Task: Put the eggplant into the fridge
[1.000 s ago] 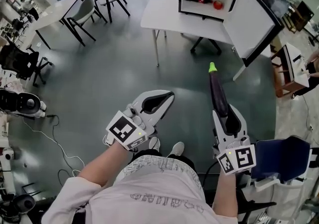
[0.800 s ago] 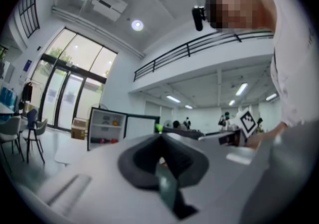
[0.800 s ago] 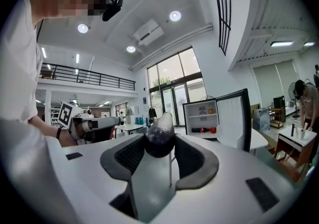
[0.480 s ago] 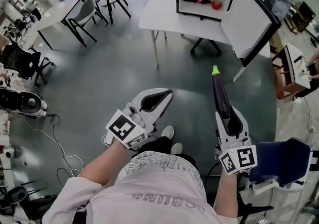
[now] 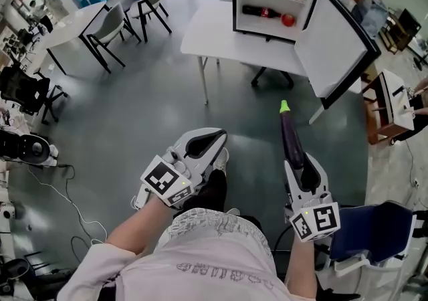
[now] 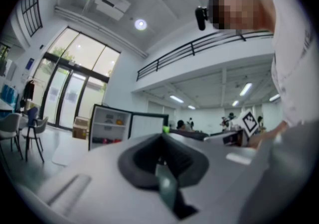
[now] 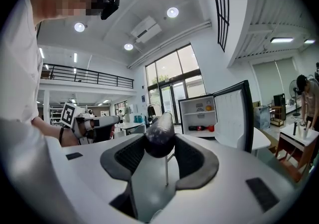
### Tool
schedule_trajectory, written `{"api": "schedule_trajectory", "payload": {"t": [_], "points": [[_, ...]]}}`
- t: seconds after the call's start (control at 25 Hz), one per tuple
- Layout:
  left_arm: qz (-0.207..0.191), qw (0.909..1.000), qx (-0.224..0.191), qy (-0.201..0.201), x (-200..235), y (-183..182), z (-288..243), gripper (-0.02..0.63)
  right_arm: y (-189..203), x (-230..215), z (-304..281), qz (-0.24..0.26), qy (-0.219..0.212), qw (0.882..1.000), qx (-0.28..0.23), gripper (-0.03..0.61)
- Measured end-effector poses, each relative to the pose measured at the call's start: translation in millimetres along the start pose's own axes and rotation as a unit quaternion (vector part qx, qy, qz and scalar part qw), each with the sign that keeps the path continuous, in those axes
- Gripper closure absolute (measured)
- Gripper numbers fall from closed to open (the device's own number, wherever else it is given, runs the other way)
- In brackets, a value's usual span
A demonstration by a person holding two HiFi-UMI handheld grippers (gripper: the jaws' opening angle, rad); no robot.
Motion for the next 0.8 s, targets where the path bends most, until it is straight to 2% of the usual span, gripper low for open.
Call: {"api": "schedule_trajectory", "payload": {"t": [0.2, 0.44, 0.8], "points": [[0.010, 0.9999, 0.008, -0.002, 60, 15, -25, 0.609, 5, -15, -60, -0.005, -0.004, 1.000, 0.007, 0.391], [0.011, 0.9999, 0.010, -0.004, 136, 13, -60, 0.607, -11, -39, -133, 0.007, -0.002, 1.000, 0.008, 0.391], [0.023, 0.9997, 0.008, -0.001, 220, 10, -101, 0.607, -29, -64, -218, 0.007, -0.001, 1.000, 0.018, 0.391]]}}
Point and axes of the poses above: the fingertips, and each gripper's own axes: z backward along the fingers, x to its left, y out of its underside, the point moved 2 cm from there along z, backward along the fingers, and after that the axes turned 6 degrees about y, right-handed, at the moved point
